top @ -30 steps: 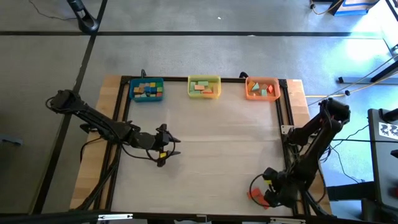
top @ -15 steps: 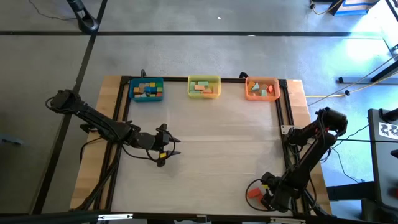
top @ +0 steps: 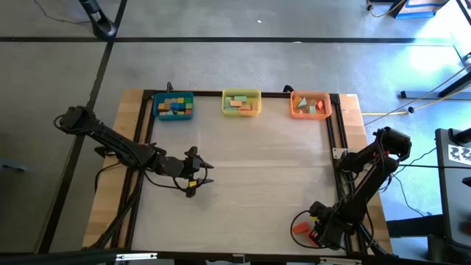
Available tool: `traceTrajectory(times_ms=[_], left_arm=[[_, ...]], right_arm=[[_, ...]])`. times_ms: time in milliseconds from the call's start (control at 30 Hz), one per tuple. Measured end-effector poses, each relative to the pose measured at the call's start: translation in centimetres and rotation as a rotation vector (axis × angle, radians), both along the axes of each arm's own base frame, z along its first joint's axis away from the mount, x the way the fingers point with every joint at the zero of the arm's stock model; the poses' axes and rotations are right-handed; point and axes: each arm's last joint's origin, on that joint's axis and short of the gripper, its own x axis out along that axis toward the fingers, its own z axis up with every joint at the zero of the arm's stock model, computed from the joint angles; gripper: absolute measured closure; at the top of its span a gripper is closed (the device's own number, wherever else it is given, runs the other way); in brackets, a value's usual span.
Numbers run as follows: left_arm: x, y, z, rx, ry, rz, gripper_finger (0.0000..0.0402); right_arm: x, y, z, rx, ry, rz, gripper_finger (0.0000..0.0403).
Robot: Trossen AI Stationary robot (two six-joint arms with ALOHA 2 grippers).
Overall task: Sort blocks by size
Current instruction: Put the light green square block into the blue bin
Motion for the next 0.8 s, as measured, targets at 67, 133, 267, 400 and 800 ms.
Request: traceTrajectory(times_ms=[67,133,267,400,800], left_arm=[[0.0,0.0,0.0,0.002,0.000,-0.001,0.0166],[0.0,0.0,0.0,0.002,-0.002,-0.001,0.0166],[0.1,0.0,0.2,0.021,-0.020,-0.014,0.0166],[0.1,0.1,0.8,0.048,-0.051,-0.025,0.0166],[-0.7,1.5,2.8,0.070,-0.130,0.004,0.0166]], right_arm=[[0.0,0.0,0.0,0.000,-0.004,0.024,0.0273],[0.0,0.0,0.0,0.007,0.001,0.045,0.0273],[0.7,-0.6,0.9,-0.003,0.049,0.064,0.0263],[2.4,-2.4,2.9,-0.030,0.000,0.088,0.0263],[9.2,-8.8,7.2,-0.249,-0.401,0.224,0.0264]])
